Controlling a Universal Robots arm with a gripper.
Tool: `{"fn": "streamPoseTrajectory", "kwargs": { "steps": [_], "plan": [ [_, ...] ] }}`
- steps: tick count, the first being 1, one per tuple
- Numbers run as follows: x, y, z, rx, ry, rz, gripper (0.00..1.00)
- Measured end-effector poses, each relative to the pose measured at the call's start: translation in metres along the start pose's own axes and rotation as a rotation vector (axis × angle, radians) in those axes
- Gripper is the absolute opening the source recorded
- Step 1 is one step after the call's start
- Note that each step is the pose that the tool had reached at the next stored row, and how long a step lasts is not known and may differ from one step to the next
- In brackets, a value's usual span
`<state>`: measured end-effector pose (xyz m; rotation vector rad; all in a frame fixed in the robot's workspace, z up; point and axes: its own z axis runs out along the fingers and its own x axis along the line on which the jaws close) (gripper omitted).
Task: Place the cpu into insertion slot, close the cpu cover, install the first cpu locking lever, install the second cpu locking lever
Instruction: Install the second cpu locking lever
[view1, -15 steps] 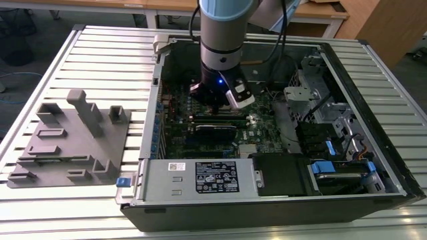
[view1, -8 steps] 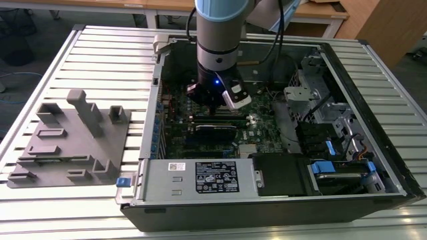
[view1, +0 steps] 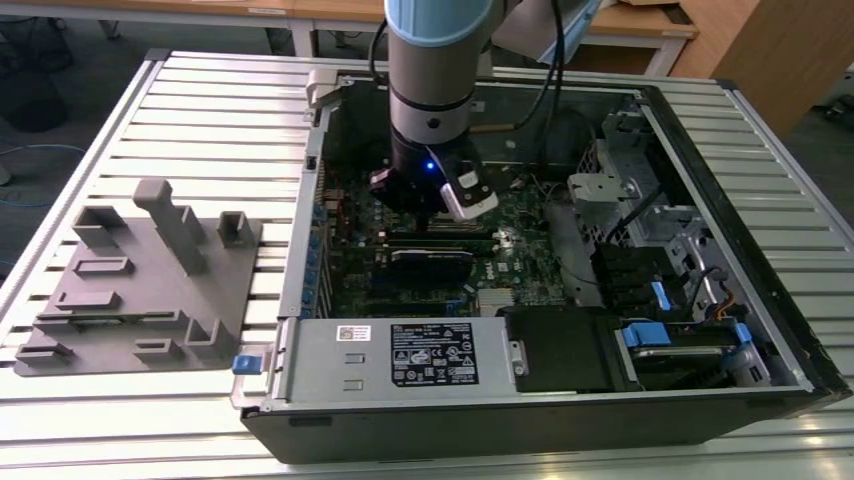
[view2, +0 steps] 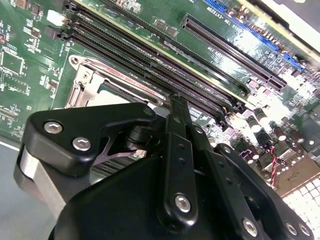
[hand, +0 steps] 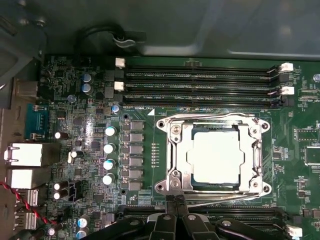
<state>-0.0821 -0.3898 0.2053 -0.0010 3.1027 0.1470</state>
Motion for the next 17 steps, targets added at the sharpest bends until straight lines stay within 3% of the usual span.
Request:
{"fn": "streamPoseTrajectory", "kwargs": {
  "steps": [5,14,17],
  "plan": [
    [0.0007,-0.0004,0.0026,-0.0005,0.0010,0.000,0.11],
    [0.0011,-0.0014,0.0045,-0.0201,0.0053,0.001,0.11],
    [0.0011,-0.0014,0.0048,-0.0223,0.0058,0.001,0.11]
  ]
}}
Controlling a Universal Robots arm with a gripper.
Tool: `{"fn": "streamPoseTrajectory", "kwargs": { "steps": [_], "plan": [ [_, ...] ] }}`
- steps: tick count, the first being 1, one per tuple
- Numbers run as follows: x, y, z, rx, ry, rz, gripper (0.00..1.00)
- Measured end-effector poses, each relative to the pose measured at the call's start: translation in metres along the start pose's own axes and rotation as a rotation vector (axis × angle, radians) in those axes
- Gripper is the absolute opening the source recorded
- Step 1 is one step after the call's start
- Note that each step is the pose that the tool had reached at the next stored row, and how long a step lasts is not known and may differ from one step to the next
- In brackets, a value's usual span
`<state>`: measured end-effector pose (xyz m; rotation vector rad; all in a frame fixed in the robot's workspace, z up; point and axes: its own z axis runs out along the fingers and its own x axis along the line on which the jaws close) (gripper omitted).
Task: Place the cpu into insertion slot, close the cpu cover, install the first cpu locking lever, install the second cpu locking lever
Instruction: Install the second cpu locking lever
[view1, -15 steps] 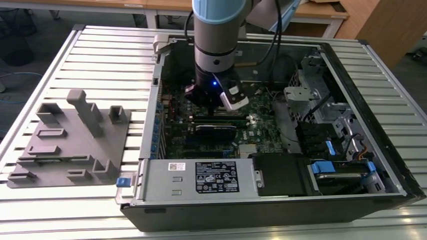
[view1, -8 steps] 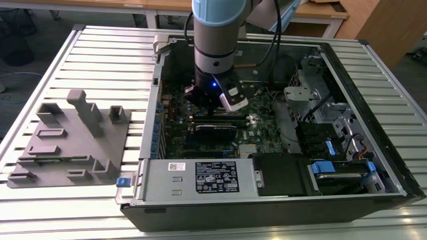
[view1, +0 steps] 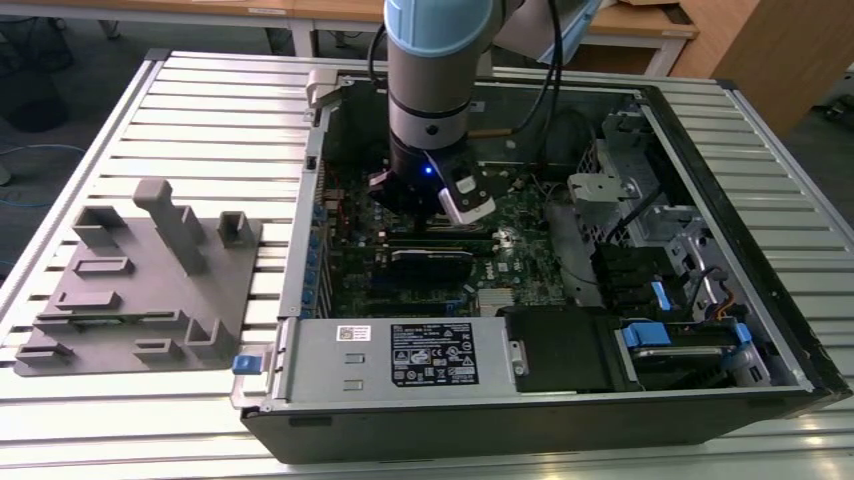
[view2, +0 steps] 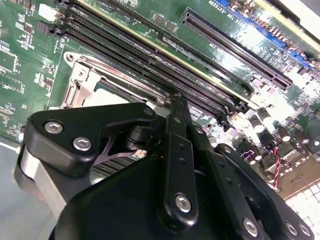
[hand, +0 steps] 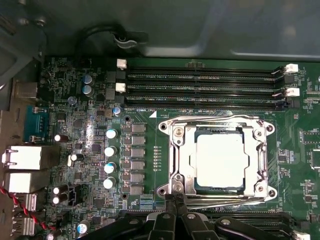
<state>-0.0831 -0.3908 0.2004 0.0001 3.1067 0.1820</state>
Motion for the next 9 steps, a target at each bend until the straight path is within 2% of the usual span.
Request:
{"fn": "streamPoseTrajectory", "kwargs": {
  "steps": [4,9],
  "plan": [
    [0.0016,-0.0001,0.0009,-0.0008,0.0000,0.000,0.11],
    [0.0036,-0.0004,0.0021,-0.0058,0.0008,0.000,0.11]
  ]
}}
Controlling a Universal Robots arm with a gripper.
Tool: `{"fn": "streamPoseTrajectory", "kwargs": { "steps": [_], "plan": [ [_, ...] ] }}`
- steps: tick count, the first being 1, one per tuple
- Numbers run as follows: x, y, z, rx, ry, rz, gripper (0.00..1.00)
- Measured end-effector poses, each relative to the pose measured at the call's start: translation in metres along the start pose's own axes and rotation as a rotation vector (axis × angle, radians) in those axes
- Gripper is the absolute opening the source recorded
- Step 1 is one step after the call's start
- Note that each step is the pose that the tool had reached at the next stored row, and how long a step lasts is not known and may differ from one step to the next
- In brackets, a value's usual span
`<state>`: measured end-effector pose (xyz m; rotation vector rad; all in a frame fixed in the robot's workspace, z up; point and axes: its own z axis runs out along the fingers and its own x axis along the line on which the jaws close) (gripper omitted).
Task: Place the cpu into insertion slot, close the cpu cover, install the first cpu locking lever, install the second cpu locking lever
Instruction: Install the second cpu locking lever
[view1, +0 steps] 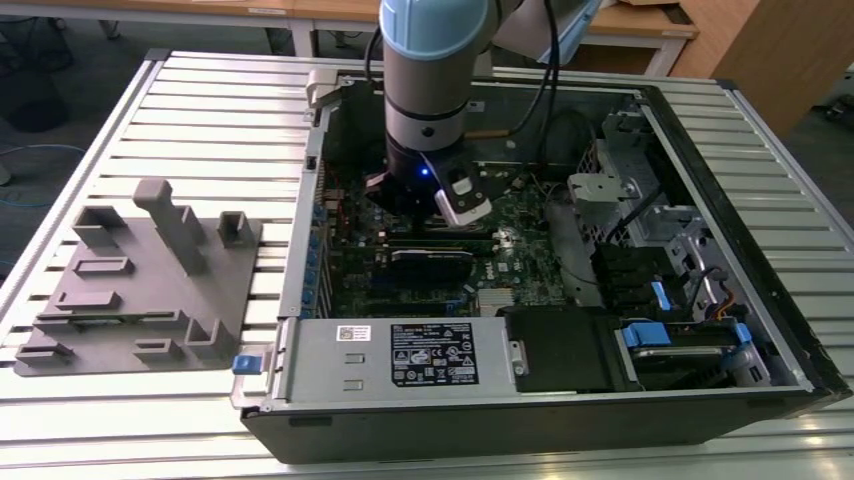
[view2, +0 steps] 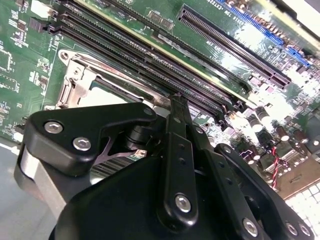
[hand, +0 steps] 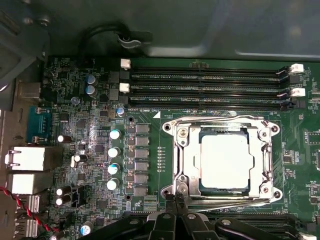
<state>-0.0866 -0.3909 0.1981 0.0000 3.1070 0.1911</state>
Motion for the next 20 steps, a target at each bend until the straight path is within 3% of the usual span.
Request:
{"fn": "streamPoseTrajectory", "kwargs": {
  "steps": [5,13,16,17,20],
  "plan": [
    [0.0002,0.0000,0.0015,-0.0104,0.0020,0.001,0.11],
    [0.0002,-0.0001,0.0006,-0.0102,0.0023,0.001,0.11],
    [0.0001,0.0005,-0.0033,-0.0104,0.0022,0.001,0.11],
    [-0.0001,0.0015,-0.0115,-0.0104,0.0022,0.001,0.11],
    [-0.0003,0.0022,-0.0171,-0.0103,0.0022,0.001,0.11]
  ]
}}
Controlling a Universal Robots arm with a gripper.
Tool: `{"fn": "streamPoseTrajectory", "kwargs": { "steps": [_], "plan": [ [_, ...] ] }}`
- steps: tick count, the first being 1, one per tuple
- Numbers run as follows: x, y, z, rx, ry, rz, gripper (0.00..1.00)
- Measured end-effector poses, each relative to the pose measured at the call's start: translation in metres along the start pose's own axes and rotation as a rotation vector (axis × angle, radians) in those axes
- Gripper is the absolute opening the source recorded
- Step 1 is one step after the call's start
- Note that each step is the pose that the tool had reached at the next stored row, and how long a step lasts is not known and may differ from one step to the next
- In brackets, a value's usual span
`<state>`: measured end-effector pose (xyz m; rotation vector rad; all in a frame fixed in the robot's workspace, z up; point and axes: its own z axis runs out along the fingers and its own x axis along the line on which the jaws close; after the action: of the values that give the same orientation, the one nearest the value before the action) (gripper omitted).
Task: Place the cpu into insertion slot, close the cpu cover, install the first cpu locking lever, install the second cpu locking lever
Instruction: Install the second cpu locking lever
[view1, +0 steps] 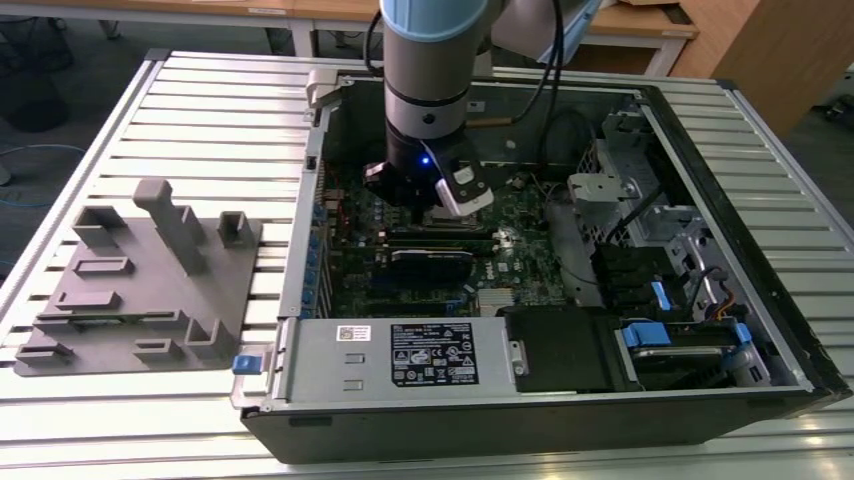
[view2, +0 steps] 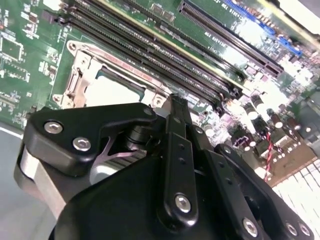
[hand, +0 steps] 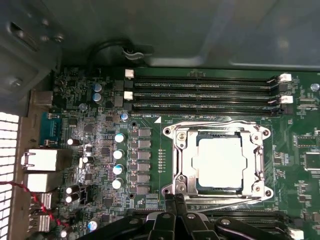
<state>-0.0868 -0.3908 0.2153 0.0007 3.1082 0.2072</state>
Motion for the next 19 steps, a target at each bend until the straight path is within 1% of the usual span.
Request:
{"fn": "streamPoseTrajectory", "kwargs": {
  "steps": [2,19],
  "plan": [
    [-0.0001,0.0002,-0.0015,0.0000,0.0000,0.000,0.11],
    [0.0000,0.0002,-0.0023,0.0004,0.0002,0.000,0.11]
  ]
}}
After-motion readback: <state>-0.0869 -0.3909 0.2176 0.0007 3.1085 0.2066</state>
